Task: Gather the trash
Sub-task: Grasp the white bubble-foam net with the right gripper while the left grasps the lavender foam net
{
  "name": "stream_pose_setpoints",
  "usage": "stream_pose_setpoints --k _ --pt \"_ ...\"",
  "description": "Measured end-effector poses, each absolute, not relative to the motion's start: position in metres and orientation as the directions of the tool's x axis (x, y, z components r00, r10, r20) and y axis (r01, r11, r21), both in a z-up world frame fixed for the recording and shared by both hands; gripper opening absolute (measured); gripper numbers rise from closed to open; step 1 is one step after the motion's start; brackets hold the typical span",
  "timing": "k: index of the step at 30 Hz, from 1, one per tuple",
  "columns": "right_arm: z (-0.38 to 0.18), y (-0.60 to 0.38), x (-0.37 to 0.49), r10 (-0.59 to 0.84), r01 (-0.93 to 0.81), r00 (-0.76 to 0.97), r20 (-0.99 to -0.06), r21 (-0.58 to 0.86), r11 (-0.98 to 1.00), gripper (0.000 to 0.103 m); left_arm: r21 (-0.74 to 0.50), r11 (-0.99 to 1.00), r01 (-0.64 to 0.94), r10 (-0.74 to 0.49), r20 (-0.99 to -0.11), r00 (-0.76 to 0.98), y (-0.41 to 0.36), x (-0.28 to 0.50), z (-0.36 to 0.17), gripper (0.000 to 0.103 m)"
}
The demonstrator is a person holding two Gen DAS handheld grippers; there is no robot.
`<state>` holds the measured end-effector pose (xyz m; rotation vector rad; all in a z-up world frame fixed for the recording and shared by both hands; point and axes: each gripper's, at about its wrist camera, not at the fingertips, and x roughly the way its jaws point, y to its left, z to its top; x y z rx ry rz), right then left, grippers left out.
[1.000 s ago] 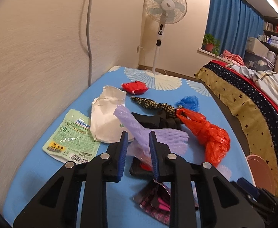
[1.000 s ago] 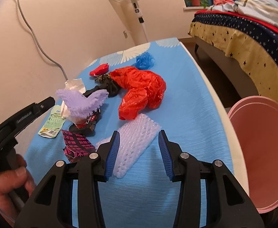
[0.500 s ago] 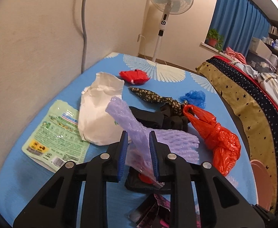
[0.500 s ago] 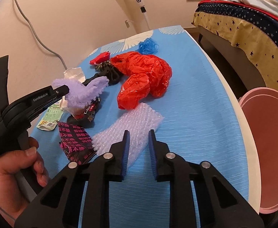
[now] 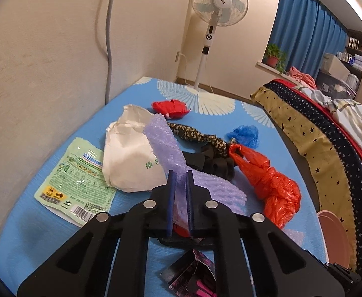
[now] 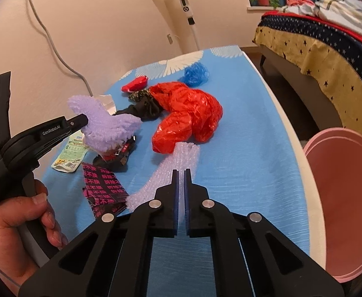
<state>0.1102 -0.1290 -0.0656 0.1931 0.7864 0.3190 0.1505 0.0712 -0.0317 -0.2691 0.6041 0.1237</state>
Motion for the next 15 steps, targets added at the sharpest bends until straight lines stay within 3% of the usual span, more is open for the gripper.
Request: stream_pose_setpoints --k 15 --pt "-0.026 -0.148 0.072 0.306 -0.213 0.744 -0.594 0.224 0.951 0.000 -0.151 0.982 -0.117 0.024 -0.514 0.857 0.044 0.097 0.001 0.008"
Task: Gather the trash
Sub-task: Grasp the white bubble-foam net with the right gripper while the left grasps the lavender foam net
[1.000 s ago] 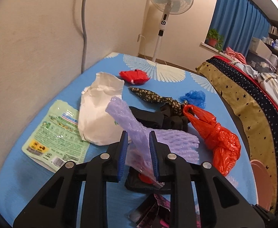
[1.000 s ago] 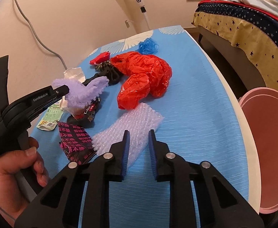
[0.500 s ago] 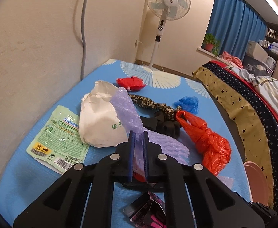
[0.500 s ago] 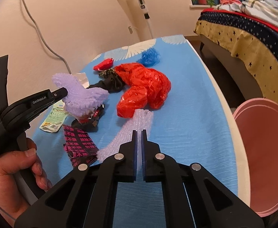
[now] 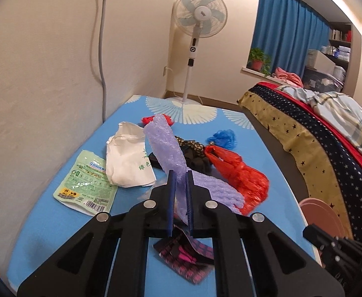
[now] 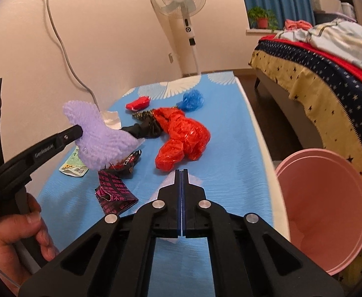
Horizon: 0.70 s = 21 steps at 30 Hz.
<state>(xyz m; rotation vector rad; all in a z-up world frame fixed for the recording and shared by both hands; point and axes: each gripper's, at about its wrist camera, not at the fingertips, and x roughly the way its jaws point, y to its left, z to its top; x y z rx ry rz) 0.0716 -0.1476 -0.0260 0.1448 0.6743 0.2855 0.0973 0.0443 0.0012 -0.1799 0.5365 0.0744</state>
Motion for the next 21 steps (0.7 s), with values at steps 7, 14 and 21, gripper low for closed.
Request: stream_pose_setpoints --k 7,14,21 --pt "-0.041 -0.159 0.068 0.352 -0.189 0.696 -0.626 0.314 0.931 0.011 -0.172 0.978 -0.116 0.016 -0.496 0.868 0.041 0.073 0.012 0.008" --pt "-0.067 -0.143 0.076 0.370 -0.195 0.652 -0.662 0.325 0.925 0.038 -0.173 0.976 -0.131 0.031 -0.486 0.873 0.049 0.056 0.018 0.008" --pt "-0.086 -0.132 0.084 0.376 -0.185 0.599 -0.707 0.335 0.924 0.014 -0.177 0.973 -0.146 0.043 -0.482 0.875 0.056 0.046 0.021 0.008"
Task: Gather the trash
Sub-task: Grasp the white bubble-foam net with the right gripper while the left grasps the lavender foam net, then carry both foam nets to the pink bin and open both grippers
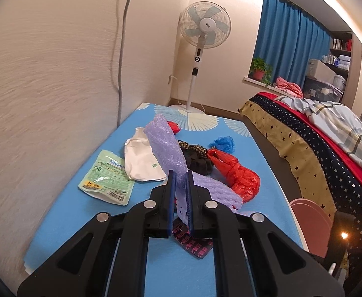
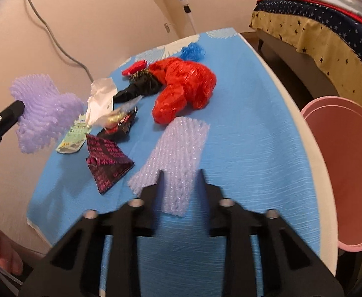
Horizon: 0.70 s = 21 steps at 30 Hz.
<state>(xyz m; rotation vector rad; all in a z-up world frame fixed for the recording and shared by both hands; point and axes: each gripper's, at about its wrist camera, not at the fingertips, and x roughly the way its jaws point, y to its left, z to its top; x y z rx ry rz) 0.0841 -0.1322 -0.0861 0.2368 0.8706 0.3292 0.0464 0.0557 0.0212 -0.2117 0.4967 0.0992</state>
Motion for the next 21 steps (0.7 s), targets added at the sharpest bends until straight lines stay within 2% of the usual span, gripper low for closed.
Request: stream_pose_setpoints --k 3,12,21 --pt "-0.076 -0.130 0.078 0.364 -0.209 0.628 -0.687 0.302 0.930 0.011 -0.173 0.975 -0.141 0.041 -0.483 0.875 0.055 0.046 0.021 0.008" --pt "-0.038 -0.160 0.066 0.299 -0.164 0.723 -0.623 0.266 0.950 0.010 -0.159 0.982 -0.100 0.011 -0.485 0.874 0.038 0.045 0.018 0.008" --pt "-0.004 -0.188 0.055 0.190 -0.117 0.800 -0.569 0.163 0.980 0.010 -0.141 0.989 -0.052 -0.023 -0.485 0.874 0.015 0.045 0.016 0.008"
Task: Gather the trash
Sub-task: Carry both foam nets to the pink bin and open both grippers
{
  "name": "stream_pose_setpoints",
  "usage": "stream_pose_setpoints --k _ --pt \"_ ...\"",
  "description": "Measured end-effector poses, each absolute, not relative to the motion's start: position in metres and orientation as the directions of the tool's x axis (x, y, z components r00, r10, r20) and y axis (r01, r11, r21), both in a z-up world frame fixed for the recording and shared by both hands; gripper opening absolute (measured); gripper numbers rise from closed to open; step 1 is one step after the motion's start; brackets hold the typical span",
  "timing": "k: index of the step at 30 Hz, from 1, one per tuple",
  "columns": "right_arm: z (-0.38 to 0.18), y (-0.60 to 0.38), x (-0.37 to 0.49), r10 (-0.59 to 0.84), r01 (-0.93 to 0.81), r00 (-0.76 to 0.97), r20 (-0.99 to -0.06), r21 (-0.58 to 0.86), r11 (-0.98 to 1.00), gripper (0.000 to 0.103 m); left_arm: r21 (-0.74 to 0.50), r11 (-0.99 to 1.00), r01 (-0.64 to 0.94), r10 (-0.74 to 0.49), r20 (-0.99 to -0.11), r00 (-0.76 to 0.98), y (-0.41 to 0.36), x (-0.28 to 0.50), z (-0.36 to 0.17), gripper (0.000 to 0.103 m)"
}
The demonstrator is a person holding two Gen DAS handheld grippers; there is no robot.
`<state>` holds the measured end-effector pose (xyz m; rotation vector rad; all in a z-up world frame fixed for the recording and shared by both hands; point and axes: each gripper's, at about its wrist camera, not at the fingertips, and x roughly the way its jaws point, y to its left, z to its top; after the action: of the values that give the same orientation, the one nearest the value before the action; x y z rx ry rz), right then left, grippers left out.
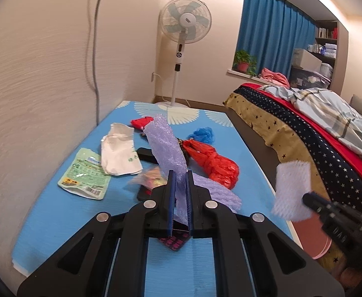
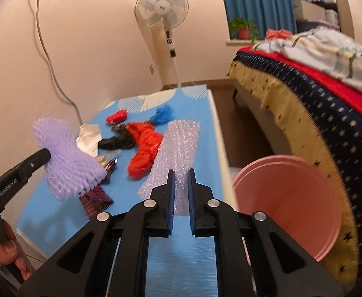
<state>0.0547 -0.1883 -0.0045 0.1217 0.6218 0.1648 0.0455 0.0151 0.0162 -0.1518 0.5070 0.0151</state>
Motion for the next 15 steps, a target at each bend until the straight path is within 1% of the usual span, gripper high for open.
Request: stream_pose_setpoints --k 15 --pt "0.026 -0.241 0.051 0.011 0.017 0.856 -0.516 0.050 0.999 0.010 -0.112 0.992 0.054 -0.102 -0.483 0.870 -0.032 0.057 0.010 0.008"
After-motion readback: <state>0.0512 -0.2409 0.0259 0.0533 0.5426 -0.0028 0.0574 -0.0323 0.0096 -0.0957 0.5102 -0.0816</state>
